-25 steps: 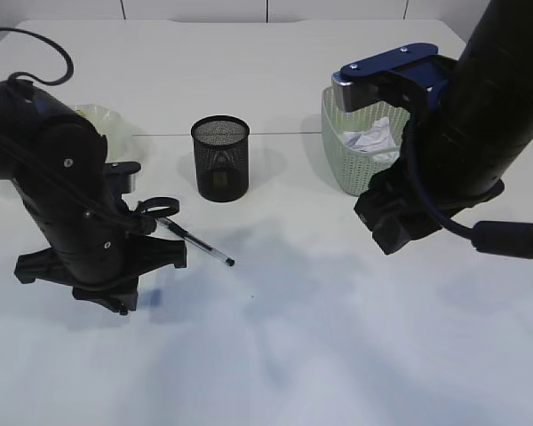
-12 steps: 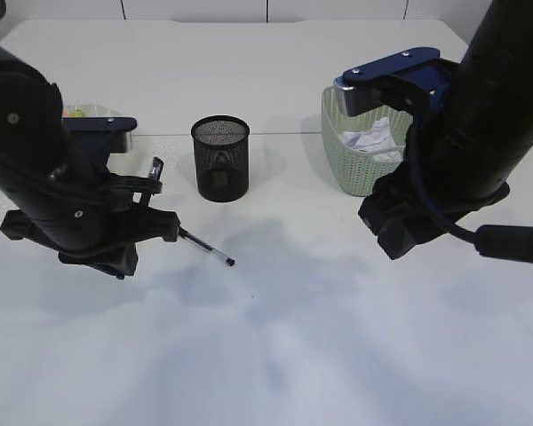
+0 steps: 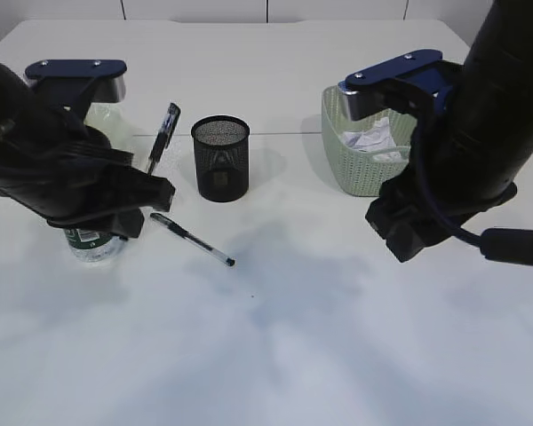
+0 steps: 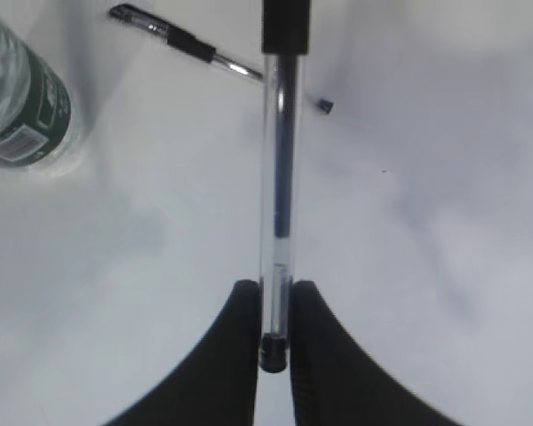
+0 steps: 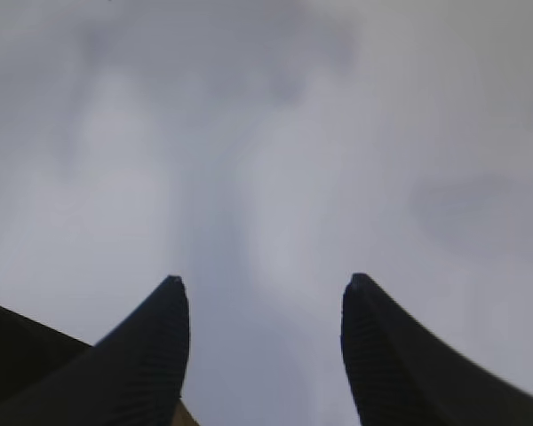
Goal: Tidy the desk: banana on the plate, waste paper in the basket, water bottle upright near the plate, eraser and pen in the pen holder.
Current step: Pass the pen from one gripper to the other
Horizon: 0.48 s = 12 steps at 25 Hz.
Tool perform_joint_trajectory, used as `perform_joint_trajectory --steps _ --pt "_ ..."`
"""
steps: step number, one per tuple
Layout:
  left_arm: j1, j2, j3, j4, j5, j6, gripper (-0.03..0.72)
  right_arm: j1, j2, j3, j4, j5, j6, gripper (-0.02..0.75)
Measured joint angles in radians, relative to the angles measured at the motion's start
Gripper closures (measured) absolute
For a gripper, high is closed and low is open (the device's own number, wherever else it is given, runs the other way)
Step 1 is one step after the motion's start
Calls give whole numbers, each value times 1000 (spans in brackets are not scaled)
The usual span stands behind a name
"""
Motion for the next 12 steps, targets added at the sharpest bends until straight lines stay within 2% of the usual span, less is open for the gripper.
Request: perform_joint_trajectory --steps 8,12 --pt "-15 -99 5 6 -22 47 648 0 0 0 -44 63 -46 328" --pt "-15 -154 69 8 -84 54 648 0 0 0 -44 63 -80 328"
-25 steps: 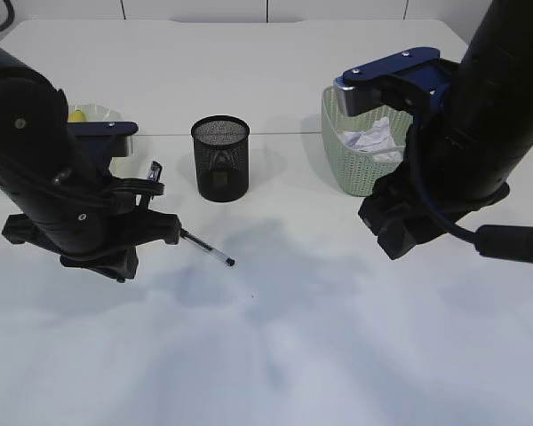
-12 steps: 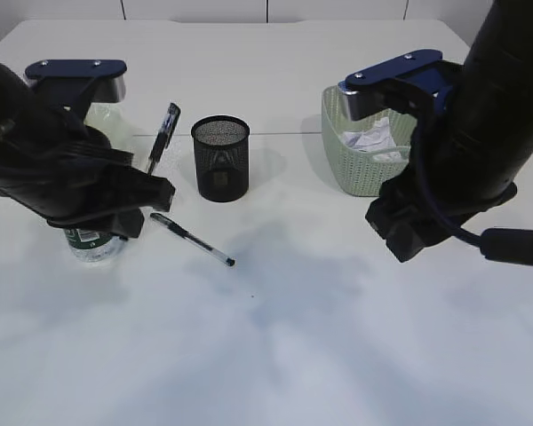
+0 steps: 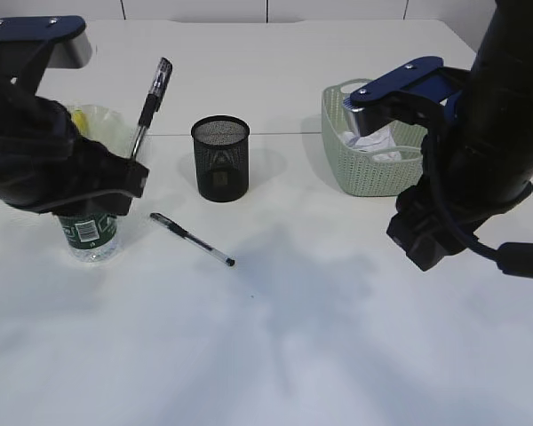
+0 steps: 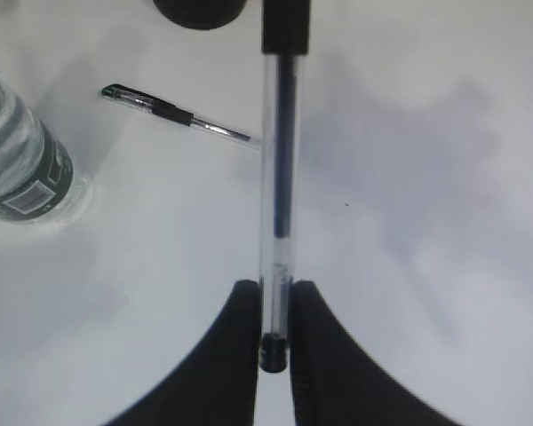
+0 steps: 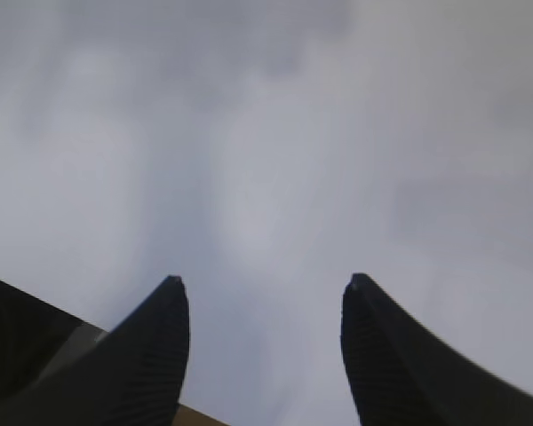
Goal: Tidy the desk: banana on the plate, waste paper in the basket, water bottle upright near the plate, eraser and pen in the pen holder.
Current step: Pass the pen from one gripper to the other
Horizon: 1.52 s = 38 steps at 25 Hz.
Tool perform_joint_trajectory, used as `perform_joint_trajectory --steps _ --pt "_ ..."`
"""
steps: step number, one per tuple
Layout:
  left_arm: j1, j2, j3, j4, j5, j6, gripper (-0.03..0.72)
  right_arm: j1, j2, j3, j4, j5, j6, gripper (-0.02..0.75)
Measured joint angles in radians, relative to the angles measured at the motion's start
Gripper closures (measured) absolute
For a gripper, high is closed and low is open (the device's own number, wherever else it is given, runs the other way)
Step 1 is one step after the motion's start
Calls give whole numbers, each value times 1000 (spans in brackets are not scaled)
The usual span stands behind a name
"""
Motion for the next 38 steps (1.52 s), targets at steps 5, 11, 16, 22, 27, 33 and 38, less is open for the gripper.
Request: perform_joint_trajectory --steps 5,11,16,22,27,33,38 --pt "0 -104 113 -13 -76 2 648 0 0 0 0 0 -6 328" --pt "-1 -216 194 -15 -157 35 648 0 0 0 6 1 -36 328" --pt "-9 -252 239 -15 -242 48 648 0 0 0 24 1 -36 328" --pt "-46 -252 254 -15 -318 53 648 0 -40 0 168 -141 -85 328" --pt "-50 -252 254 -15 -364 53 648 0 -90 0 354 -341 -201 328" --pt "-50 -252 254 -15 -407 53 648 0 -94 0 620 -461 -426 328" --pt "-50 -252 254 -15 -419 53 648 0 -94 0 810 -560 -589 328"
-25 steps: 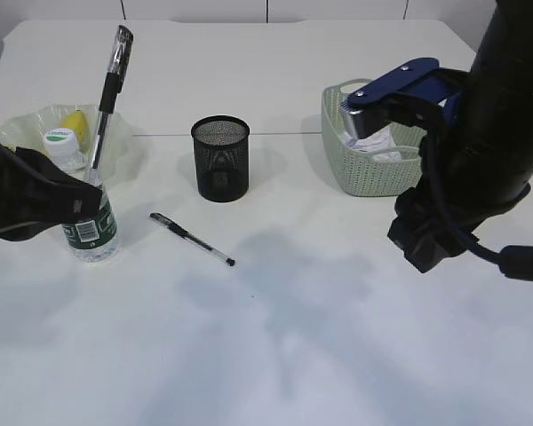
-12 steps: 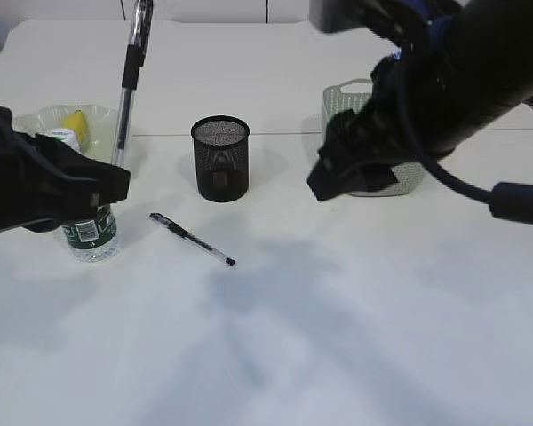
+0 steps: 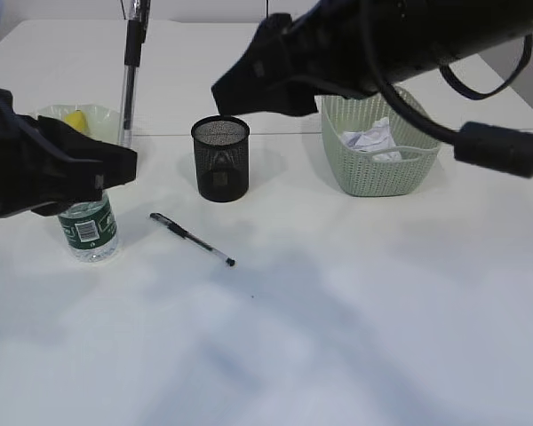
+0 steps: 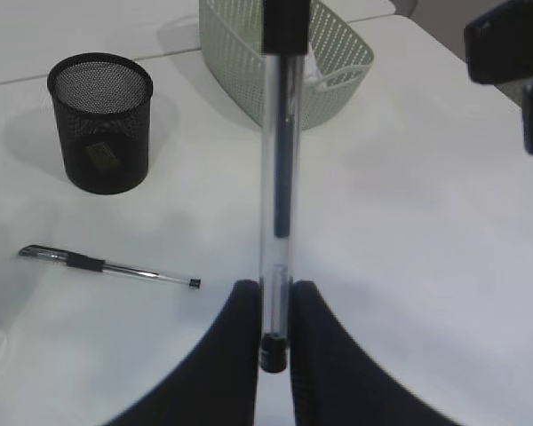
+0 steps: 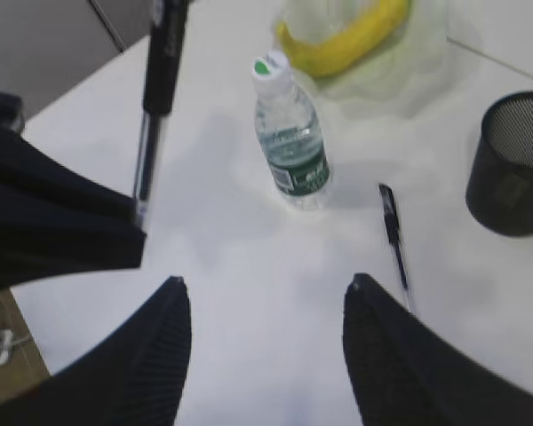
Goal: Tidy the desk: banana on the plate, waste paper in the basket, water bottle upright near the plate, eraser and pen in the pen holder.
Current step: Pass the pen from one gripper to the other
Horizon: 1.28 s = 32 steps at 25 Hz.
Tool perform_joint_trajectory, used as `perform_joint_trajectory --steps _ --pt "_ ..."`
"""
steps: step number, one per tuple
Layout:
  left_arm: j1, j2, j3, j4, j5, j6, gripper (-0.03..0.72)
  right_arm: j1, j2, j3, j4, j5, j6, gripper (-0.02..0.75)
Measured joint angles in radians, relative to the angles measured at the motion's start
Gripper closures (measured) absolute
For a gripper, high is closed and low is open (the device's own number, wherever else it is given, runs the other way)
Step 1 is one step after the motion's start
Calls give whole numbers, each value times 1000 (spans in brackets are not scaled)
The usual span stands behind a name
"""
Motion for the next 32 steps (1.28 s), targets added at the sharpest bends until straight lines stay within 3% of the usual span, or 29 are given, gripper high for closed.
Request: perform_joint_trajectory --steps 12,19,23,32 --pt "0 0 1 0 -41 0 648 0 78 0 632 -73 -510 328" --pt "0 0 1 0 -69 0 648 0 127 0 884 -85 -687 328" --pt "0 0 1 0 -85 0 648 0 133 0 971 -87 -749 328" --pt "-4 0 1 0 -145 0 648 0 133 0 1006 -89 -774 328"
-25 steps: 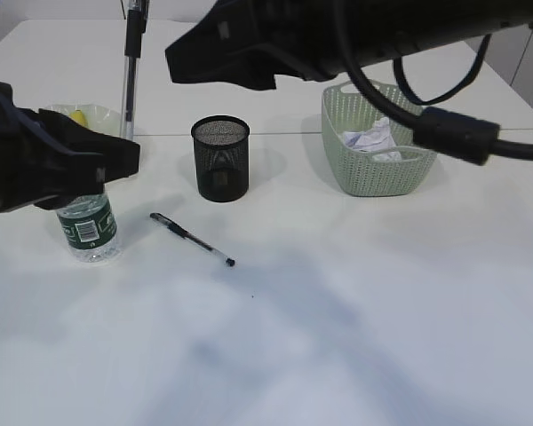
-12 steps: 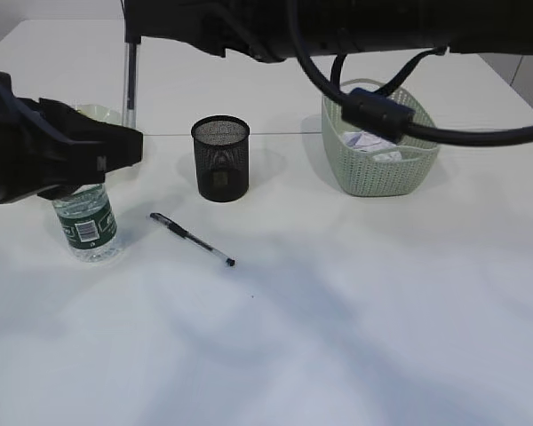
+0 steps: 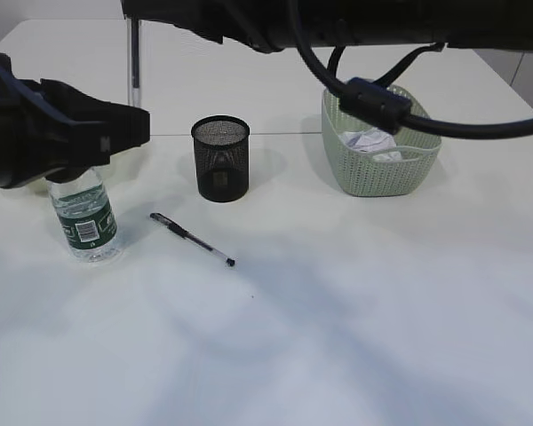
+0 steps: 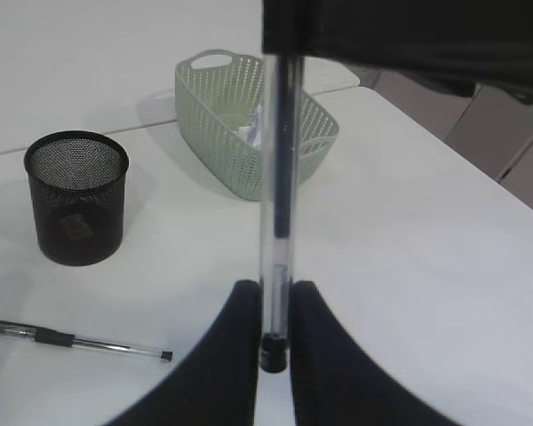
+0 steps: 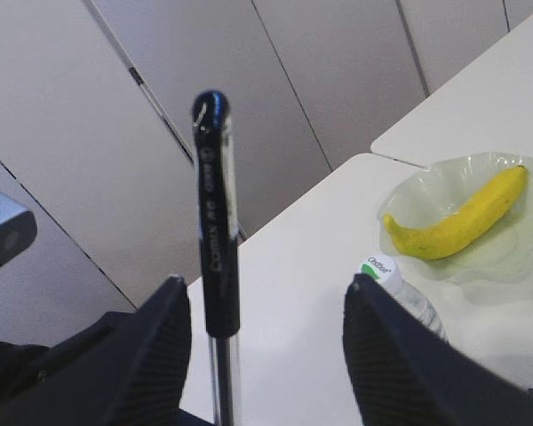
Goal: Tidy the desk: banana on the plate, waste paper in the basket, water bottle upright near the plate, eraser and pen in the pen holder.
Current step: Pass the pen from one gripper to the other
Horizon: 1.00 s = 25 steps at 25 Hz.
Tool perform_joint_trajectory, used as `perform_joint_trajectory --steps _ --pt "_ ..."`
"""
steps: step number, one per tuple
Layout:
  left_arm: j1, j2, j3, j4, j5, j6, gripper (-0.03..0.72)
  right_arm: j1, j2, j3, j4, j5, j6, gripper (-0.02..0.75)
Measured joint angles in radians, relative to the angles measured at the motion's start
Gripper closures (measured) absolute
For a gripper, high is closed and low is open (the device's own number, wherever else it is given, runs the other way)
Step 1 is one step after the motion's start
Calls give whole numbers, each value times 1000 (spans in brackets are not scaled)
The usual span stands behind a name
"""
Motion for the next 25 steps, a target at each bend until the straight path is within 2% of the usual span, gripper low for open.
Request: perform_joint_trajectory --steps 10,13,19,25 --pt "-38 30 0 0 -43 0 648 0 0 0 38 2 -28 332" --pt "-38 34 0 0 -43 0 648 0 0 0 38 2 -30 380" --pt "-38 34 0 0 -43 0 648 0 0 0 38 4 -32 536" --pt "-38 34 0 0 -43 0 648 0 0 0 38 8 -38 561"
